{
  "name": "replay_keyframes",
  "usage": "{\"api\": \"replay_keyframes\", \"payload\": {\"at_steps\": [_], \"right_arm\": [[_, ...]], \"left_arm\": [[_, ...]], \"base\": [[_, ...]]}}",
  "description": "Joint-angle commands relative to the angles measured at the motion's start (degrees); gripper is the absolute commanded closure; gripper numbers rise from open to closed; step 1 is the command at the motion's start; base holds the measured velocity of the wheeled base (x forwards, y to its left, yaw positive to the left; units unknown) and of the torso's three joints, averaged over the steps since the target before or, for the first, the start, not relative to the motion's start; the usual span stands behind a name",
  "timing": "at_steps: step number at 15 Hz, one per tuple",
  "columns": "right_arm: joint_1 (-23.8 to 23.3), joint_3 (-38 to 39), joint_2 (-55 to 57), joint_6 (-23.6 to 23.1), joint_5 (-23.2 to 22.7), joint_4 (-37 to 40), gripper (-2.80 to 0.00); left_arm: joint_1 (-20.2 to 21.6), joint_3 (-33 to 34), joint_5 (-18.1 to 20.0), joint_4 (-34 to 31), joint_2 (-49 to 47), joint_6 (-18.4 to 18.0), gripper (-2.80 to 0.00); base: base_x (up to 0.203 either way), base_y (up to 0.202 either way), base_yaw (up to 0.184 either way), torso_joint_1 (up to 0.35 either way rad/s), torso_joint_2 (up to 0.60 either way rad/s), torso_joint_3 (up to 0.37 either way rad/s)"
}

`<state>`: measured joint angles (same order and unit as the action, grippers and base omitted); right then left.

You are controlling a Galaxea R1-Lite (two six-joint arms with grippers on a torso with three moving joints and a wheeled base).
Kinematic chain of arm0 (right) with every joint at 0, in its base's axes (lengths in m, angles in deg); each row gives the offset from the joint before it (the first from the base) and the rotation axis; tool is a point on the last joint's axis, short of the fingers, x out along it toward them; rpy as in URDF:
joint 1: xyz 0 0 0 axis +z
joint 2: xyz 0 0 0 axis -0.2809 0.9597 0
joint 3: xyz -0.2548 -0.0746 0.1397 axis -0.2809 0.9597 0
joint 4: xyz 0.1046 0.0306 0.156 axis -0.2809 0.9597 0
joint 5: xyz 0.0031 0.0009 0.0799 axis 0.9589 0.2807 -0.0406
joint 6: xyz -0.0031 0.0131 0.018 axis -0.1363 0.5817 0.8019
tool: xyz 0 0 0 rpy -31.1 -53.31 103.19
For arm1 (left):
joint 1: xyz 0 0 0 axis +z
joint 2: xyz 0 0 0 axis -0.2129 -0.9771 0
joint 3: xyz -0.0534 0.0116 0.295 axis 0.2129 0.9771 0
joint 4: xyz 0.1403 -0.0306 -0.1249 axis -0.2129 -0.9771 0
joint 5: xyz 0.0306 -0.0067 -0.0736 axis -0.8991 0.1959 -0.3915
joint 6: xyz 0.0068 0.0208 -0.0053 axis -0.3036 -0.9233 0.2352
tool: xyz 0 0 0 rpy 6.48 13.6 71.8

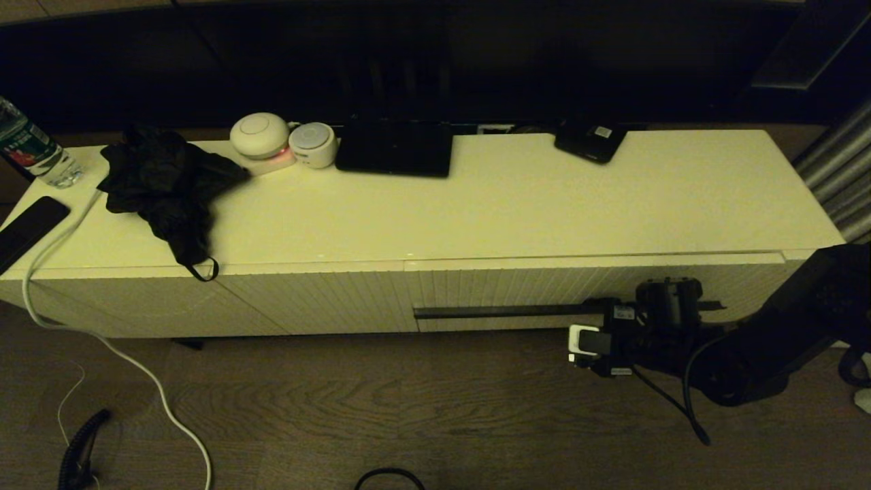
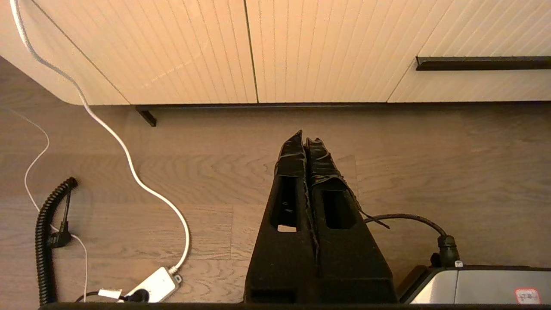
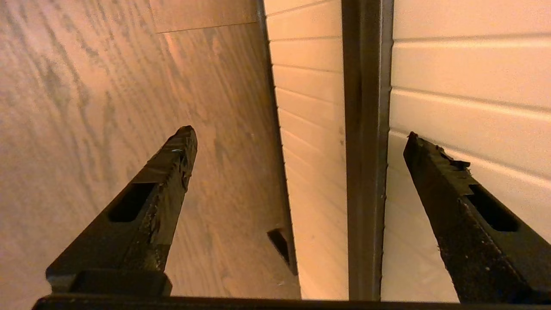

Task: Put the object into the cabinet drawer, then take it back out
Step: Open the drawer

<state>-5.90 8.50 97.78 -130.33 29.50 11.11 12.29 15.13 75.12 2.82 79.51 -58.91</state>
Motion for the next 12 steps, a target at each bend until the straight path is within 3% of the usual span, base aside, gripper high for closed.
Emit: {"api": "replay_keyframes", "payload": {"at_steps": [1,12], "right_arm": [[-0.1,-0.9,1.0,-0.4,-0.1,-0.4,-2.80],[-0.6,0.5,3.3,-0.4,0.0,-0.3,-2.80]], "left_arm": [[0.0,0.1,0.0,0.0,0.1,0.0,0.00],[0.0,0.1,0.0,0.0,0.1,0.0,0.00]], "base": [[0.000,0.000,0.000,0.000,0.00,0.000],[0.000,0.000,0.000,0.000,0.00,0.000]]}}
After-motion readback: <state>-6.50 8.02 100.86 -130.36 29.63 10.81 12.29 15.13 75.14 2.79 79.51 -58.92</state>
